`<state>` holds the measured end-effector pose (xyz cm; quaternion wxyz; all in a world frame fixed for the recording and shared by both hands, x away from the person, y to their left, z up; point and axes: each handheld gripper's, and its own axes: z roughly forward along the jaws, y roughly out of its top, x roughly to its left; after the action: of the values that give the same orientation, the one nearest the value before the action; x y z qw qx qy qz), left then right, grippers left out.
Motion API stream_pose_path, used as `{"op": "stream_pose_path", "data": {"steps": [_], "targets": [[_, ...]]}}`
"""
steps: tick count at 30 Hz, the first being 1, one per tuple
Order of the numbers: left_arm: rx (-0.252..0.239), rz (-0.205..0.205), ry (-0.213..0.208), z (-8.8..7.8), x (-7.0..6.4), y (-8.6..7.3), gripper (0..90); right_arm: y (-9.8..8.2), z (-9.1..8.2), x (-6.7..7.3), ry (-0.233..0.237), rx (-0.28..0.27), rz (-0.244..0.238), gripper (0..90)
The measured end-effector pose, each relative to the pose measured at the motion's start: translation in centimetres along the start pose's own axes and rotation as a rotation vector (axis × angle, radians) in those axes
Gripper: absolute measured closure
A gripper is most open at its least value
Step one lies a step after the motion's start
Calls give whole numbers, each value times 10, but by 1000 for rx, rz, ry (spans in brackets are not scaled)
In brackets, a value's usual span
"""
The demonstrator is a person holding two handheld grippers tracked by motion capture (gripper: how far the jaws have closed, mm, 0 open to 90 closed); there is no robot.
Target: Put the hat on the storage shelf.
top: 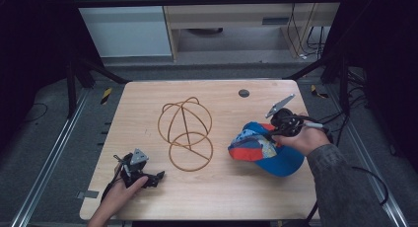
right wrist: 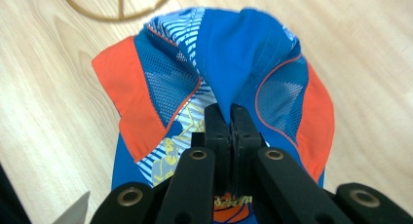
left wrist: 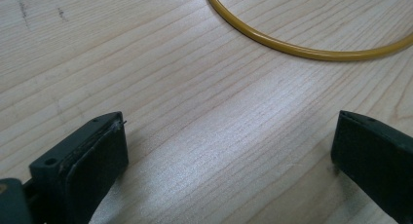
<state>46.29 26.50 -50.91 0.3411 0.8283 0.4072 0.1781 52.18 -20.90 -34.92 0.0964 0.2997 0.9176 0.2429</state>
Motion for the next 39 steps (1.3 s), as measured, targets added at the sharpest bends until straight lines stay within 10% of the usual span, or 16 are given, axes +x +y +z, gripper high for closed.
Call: {"op": "stream_pose_path", "data": {"steps": [24,39], "targets": [[1,-1,0,0,0,0,0,82,-110,13,-80,-175,-101,891],[1,-1,0,0,0,0,0,120,-134,26,-102,-249,-143,893]]}}
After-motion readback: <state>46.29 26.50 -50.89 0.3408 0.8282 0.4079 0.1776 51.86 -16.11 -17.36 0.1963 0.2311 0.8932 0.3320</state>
